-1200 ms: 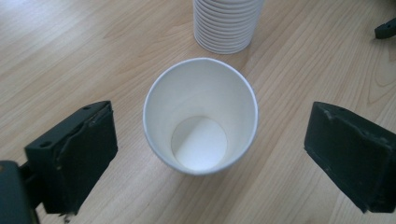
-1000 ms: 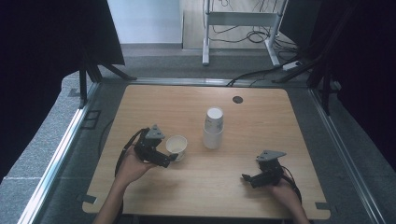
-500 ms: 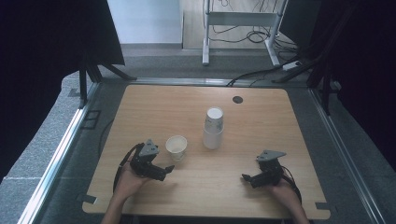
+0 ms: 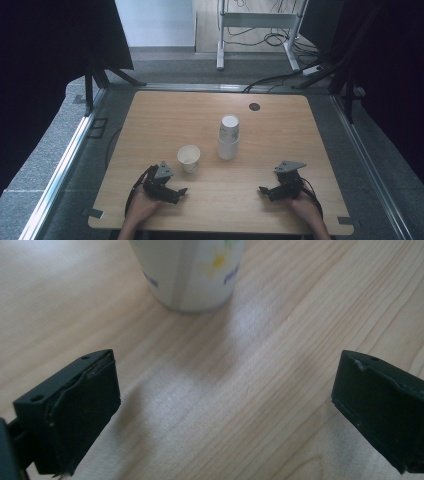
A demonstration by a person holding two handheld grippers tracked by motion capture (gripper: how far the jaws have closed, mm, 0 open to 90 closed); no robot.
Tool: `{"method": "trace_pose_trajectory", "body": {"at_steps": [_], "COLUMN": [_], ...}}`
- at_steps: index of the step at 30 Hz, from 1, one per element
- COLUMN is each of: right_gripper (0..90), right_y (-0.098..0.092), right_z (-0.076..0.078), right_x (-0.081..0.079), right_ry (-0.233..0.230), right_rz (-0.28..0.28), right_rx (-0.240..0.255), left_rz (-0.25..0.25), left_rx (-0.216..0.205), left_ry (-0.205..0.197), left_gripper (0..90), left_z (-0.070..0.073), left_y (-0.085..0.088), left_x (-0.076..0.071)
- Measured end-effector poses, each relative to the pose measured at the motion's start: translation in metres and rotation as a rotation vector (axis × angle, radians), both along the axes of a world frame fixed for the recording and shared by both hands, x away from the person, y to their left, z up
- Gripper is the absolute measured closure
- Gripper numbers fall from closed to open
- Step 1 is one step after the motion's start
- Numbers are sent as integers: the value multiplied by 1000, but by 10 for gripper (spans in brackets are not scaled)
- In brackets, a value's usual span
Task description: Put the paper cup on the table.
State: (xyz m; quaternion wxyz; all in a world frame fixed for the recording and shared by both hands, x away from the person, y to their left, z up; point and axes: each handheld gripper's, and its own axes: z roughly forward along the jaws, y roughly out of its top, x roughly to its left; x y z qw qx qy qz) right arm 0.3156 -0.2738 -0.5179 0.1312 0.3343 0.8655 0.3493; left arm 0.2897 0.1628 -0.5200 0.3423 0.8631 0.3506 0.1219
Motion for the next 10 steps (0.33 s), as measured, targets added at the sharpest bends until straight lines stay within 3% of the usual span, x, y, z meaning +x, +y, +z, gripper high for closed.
{"method": "trace_pose_trajectory", "body": {"at_steps": [1, 4, 10], "right_gripper": [0, 0, 3], "right_y": [0, 0, 0], "right_z": [0, 0, 0], "right_x": [0, 0, -1], "right_ry": [0, 0, -4], "right_rz": [0, 0, -6], "right_rx": [0, 0, 4], "left_rz": [6, 24, 39], "left_rx": [17, 10, 10], "left_ry": [-2, 19, 18], "left_gripper": [0, 0, 0], "left_z": [0, -1, -1], "left_y": [-2, -2, -3], "left_x": [0, 2, 1]}}
